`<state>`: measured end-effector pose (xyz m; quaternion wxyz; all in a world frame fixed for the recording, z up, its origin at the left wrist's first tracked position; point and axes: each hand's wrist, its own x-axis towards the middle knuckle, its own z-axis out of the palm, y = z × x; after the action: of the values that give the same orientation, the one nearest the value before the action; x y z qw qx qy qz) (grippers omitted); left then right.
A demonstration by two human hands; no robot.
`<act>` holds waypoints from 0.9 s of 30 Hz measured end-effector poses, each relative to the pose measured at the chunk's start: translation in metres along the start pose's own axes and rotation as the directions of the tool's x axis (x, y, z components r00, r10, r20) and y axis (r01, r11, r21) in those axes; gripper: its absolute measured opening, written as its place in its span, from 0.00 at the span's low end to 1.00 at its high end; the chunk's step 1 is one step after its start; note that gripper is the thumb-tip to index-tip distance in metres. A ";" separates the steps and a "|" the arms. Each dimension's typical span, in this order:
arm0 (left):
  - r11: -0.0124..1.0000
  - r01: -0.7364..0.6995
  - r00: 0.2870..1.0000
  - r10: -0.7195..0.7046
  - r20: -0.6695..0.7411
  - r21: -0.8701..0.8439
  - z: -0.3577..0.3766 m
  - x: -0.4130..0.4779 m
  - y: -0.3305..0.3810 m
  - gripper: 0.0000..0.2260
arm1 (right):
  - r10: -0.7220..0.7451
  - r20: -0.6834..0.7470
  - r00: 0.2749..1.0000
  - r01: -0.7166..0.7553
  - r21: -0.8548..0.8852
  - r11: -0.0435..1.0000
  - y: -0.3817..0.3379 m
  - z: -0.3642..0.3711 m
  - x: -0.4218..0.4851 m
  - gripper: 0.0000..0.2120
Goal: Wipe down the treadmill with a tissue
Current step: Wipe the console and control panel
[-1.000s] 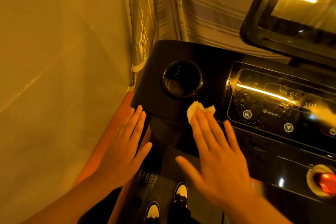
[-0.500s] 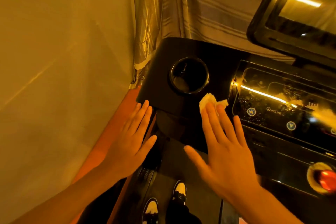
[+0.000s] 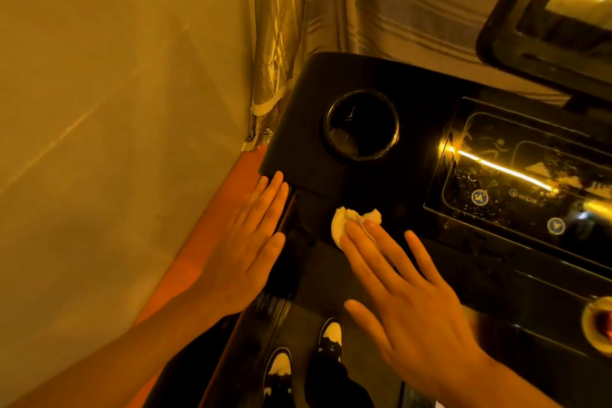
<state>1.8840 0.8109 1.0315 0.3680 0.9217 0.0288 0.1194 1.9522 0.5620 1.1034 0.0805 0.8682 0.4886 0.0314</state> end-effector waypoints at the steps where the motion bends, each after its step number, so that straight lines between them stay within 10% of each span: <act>1: 1.000 -0.003 1.000 0.003 -0.008 0.007 0.000 0.000 0.000 0.26 | 0.000 -0.001 1.000 0.000 -0.004 1.000 0.001 -0.001 0.001 0.33; 27: 1.000 0.004 1.000 -0.004 0.010 0.001 0.003 -0.001 -0.001 0.26 | 0.054 -0.003 0.999 -0.054 -0.058 0.997 0.008 0.008 -0.029 0.32</act>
<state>1.8837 0.8092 1.0282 0.3680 0.9224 0.0288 0.1139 1.9452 0.5323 1.0971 0.1045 0.8784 0.4639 0.0485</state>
